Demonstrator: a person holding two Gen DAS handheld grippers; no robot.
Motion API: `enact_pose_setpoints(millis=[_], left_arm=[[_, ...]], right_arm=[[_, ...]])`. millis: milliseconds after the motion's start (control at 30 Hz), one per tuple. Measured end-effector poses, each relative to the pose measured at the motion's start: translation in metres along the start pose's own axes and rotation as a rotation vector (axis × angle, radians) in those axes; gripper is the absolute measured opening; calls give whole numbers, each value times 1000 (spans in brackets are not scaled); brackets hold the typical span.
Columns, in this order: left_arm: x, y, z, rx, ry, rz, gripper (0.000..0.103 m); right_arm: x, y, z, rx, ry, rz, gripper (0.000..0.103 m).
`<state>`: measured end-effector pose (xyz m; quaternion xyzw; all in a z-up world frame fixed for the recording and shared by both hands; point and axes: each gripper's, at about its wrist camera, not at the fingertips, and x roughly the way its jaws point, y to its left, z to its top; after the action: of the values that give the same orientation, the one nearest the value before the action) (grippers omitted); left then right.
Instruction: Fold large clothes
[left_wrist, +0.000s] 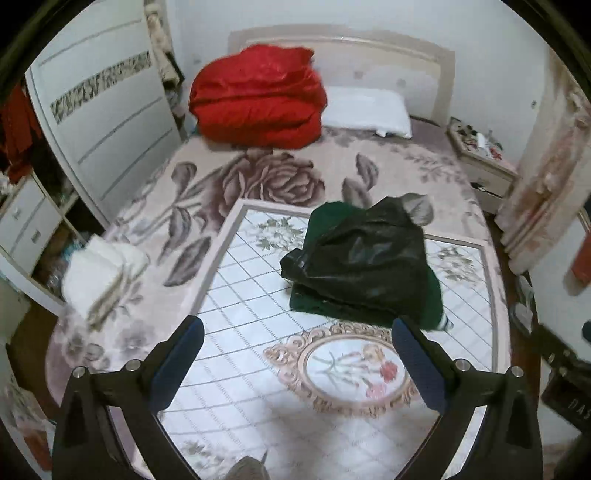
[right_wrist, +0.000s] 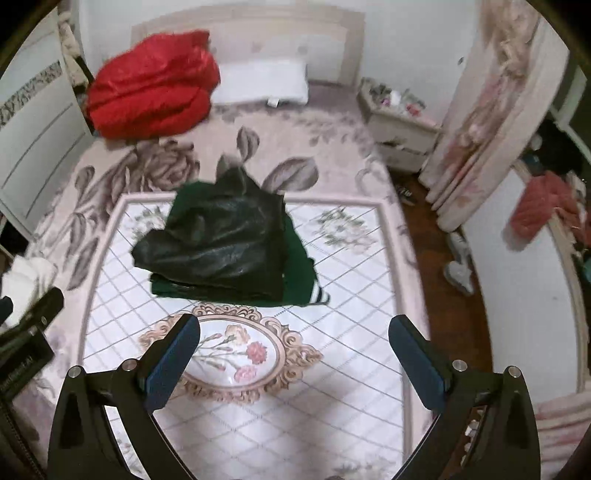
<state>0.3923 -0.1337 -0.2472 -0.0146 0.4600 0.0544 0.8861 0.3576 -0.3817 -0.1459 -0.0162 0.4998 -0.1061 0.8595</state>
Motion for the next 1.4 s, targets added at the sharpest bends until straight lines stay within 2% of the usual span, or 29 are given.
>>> enact_pose_setpoints(millis=[100, 267, 467, 600, 933, 1400], left_arm=[[-56, 2, -5, 16, -9, -27, 103], [-135, 5, -16, 44, -37, -55, 103], [-202, 9, -29, 54, -90, -77, 103], [-228, 14, -35, 47, -114, -90, 103], [-274, 25, -44, 37, -146, -89, 103], [-297, 30, -52, 31, -167, -69, 103]], right_arm=[[-75, -9, -10, 17, -41, -8, 103], [-174, -19, -32, 38, -105, -34, 103], [-260, -26, -60, 34, -166, -27, 103], [-307, -28, -79, 35, -207, -15, 103], [-368, -34, -96, 28, -269, 1, 103], [-398, -33, -101, 17, -297, 48, 103]])
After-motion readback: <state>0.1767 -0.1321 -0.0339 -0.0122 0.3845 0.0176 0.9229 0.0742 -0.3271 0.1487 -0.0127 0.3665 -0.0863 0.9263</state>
